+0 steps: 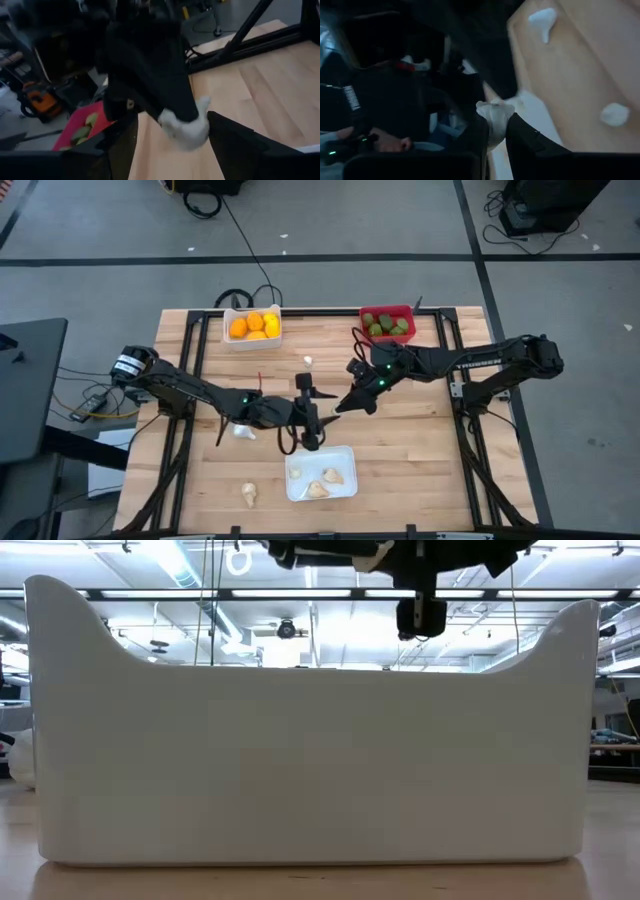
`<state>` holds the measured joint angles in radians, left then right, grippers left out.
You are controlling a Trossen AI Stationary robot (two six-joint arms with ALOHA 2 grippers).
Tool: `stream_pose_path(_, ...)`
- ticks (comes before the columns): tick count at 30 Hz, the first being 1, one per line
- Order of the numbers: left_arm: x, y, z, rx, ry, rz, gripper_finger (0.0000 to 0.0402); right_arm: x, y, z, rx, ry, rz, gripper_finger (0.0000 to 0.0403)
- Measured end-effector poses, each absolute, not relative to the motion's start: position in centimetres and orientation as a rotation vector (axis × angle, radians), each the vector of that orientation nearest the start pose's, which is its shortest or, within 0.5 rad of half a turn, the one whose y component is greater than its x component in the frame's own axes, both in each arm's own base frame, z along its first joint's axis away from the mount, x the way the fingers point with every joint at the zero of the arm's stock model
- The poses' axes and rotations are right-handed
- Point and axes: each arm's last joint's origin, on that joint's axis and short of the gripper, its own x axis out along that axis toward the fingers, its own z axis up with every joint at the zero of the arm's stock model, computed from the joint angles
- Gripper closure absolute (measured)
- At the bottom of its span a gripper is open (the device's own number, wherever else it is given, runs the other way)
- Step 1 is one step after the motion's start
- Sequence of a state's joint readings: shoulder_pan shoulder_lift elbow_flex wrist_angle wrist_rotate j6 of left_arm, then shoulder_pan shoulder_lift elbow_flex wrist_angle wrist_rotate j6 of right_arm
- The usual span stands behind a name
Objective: Sort produce into baskets
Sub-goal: Put the white garlic into the bottom white bin
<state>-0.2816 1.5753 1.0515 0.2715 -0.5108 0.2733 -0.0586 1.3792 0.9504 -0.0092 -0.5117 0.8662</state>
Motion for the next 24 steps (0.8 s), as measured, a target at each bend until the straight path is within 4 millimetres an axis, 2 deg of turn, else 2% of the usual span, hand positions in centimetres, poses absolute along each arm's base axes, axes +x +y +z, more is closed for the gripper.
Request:
stream_pose_path(10, 34.3, -9.3, 27.7, 0.311, 0.213, 0.166, 0.0205, 30.5, 0.6, 28.1, 0.976, 0.566, 0.31, 0.0339)
stream_pose_path(13, 34.1, -10.0, 28.1, 0.295, 0.174, 0.153, 0.023, 30.6, 0.8, 27.9, 1.019, 0.564, 0.231, 0.0325)
stream_pose_path(18, 33.7, -10.9, 27.7, 0.24, 0.222, 0.084, 0.0281, 30.6, 1.5, 27.5, 1.024, 0.587, 0.214, 0.0262)
stream_pose_path(22, 33.0, -12.0, 25.7, 0.135, 0.394, -0.049, 0.0305, 30.6, 2.6, 27.9, 1.011, 0.574, 0.259, 0.0204)
stream_pose_path(24, 32.8, -12.5, 25.3, 0.1, 0.424, -0.096, 0.0311, 30.5, 3.2, 28.1, 1.005, 0.585, 0.293, 0.0183)
